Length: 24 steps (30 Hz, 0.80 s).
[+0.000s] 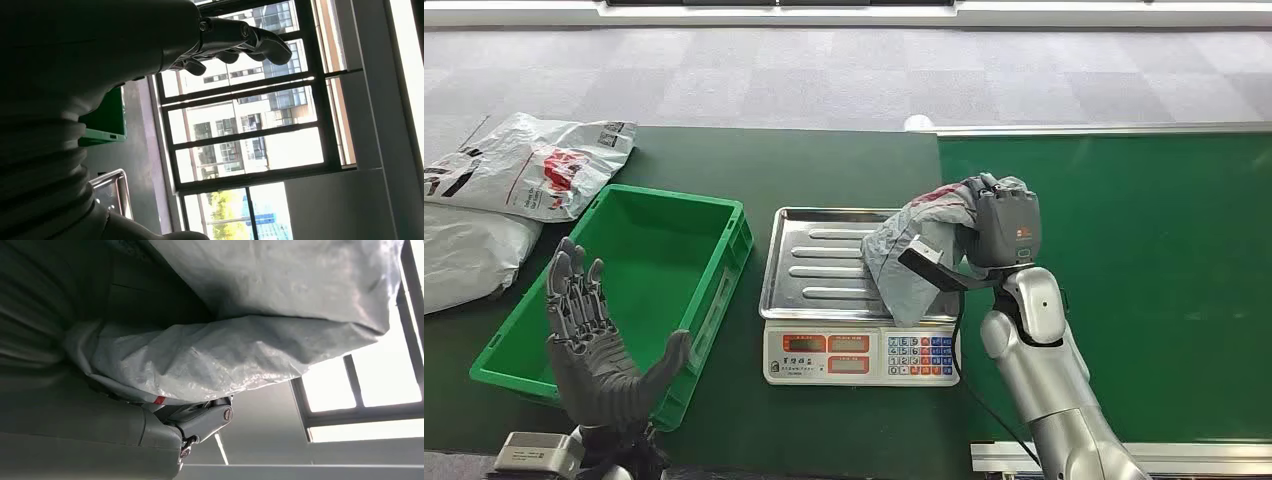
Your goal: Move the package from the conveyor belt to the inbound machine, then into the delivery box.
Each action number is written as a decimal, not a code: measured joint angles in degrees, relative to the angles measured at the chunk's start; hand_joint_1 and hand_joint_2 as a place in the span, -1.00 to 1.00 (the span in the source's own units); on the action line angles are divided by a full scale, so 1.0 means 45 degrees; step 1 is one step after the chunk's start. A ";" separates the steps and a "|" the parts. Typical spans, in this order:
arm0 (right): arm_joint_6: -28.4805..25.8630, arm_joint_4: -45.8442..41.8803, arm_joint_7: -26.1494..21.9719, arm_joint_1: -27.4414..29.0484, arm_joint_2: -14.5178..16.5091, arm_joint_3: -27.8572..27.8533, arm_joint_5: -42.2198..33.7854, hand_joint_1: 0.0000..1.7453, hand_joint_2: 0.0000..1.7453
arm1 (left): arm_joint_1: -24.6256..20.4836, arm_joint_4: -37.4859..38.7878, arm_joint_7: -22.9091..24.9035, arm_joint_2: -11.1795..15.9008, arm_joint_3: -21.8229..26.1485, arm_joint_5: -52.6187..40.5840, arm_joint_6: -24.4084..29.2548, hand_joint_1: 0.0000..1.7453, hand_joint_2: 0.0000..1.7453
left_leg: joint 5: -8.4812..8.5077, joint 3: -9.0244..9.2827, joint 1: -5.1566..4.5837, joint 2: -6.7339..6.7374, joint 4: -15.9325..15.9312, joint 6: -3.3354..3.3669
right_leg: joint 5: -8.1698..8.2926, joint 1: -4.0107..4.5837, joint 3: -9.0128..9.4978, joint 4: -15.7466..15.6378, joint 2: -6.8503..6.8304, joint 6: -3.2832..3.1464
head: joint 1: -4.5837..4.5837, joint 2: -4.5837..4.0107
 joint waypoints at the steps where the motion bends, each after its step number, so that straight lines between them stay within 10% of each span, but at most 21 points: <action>1: -0.0048 0.0052 -0.0021 -0.0039 0.0005 0.0026 0.0002 1.00 1.00 | -0.0003 0.0001 0.0000 0.0007 -0.0001 0.0008 0.0009 -1.00 1.00 | 0.0000 0.0000 0.0000 0.0000 0.0000 0.0000 | 0.0000 0.0001 0.0000 0.0000 0.0002 0.0000 | 0.0002 0.0000; 24: -0.1765 -0.1178 -0.0279 0.0488 0.0641 0.1633 0.3348 1.00 1.00 | -0.0050 0.0130 0.0000 0.0211 -0.0316 0.0180 0.0601 -1.00 1.00 | -0.0001 -0.0004 0.0000 0.0002 0.0000 -0.0001 | -0.0001 0.0003 -0.0009 -0.0001 0.0004 0.0000 | 0.0000 0.0000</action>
